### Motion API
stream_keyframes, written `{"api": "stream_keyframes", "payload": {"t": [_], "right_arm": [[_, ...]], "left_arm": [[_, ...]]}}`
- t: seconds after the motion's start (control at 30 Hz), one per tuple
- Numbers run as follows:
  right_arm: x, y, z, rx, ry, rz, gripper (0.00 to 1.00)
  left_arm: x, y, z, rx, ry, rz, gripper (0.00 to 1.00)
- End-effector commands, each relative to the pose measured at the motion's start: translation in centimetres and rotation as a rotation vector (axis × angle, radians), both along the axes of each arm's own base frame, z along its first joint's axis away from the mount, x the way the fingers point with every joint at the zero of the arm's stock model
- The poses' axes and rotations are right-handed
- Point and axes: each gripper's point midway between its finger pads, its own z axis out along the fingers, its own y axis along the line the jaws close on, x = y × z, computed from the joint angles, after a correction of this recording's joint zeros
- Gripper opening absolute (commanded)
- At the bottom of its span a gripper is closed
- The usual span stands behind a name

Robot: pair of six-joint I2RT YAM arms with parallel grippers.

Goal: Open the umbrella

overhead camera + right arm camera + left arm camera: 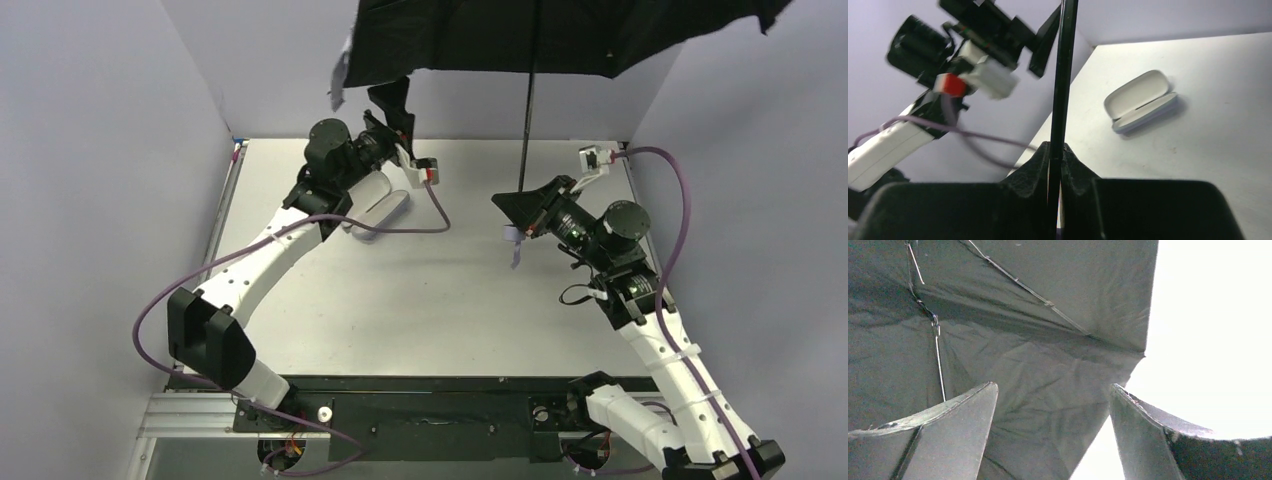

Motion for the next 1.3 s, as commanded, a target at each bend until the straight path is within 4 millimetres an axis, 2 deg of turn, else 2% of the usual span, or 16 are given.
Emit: {"api": "stream_keyframes", "payload": {"t": [0.0, 0.07, 0.1, 0.13, 0.17, 0.2, 0.23, 0.33, 0.5, 0.6, 0.7, 0.87, 1.07, 1.17, 1.27], "right_arm": [[1.0, -2.7, 2.8, 0.003, -0.207, -0.18, 0.0], [1.1, -2.9, 2.2, -0.01, -0.206, -0.198, 0.0], [1.1, -2.9, 2.0, -0.016, -0.207, -0.204, 0.0], [1.3, -3.1, 2.0, -0.017, -0.208, -0.216, 0.0], [1.4, -3.1, 1.8, -0.024, -0.208, -0.221, 0.0], [1.6, -3.3, 1.6, -0.03, -0.208, -0.236, 0.0], [1.8, -3.4, 1.3, -0.041, -0.211, -0.245, 0.0], [2.5, -4.4, 0.6, -0.058, -0.208, -0.314, 0.0], [2.9, -5.3, -1.1, -0.085, -0.193, -0.378, 0.0], [3.1, -5.5, -2.5, -0.114, -0.19, -0.392, 0.0], [3.2, -5.5, -2.7, -0.109, -0.196, -0.401, 0.0], [3.3, -5.4, -2.5, -0.103, -0.207, -0.405, 0.0], [2.7, -5.4, -2.8, -0.132, -0.217, -0.401, 0.0], [2.4, -5.6, -2.9, -0.157, -0.227, -0.401, 0.0], [2.1, -5.6, -3.4, -0.18, -0.226, -0.392, 0.0]], "left_arm": [[-6.7, -3.3, 2.2, -0.328, 0.34, -0.203, 0.79], [-9.1, -5.5, 1.5, -0.419, 0.58, -0.301, 0.78], [-10.0, -6.6, 2.3, -0.519, 0.72, -0.359, 0.78], [-10.2, -7.8, 1.4, -0.559, 0.832, -0.381, 0.77], [-11.5, -8.8, 2.3, -0.639, 0.982, -0.443, 0.77], [-11.7, -10.0, 1.4, -0.712, 1.142, -0.463, 0.76], [-12.3, -10.5, 2.7, -0.74, 1.19, -0.511, 0.76], [-12.0, -12.5, 3.2, -0.875, 1.423, -0.552, 0.75], [-10.6, -14.9, 3.1, -0.948, 1.563, -0.575, 0.75], [-9.8, -17.1, 3.6, -0.984, 1.621, -0.604, 0.75], [-9.6, -19.2, 3.6, -1.033, 1.663, -0.608, 0.74], [-8.2, -21.9, 1.9, -1.139, 1.727, -0.555, 0.72], [-7.9, -24.2, -0.4, -1.18, 1.833, -0.524, 0.69], [-8.2, -24.9, -0.9, -1.184, 1.865, -0.522, 0.62], [-8.9, -25.2, -0.5, -1.169, 1.879, -0.563, 0.42]]}}
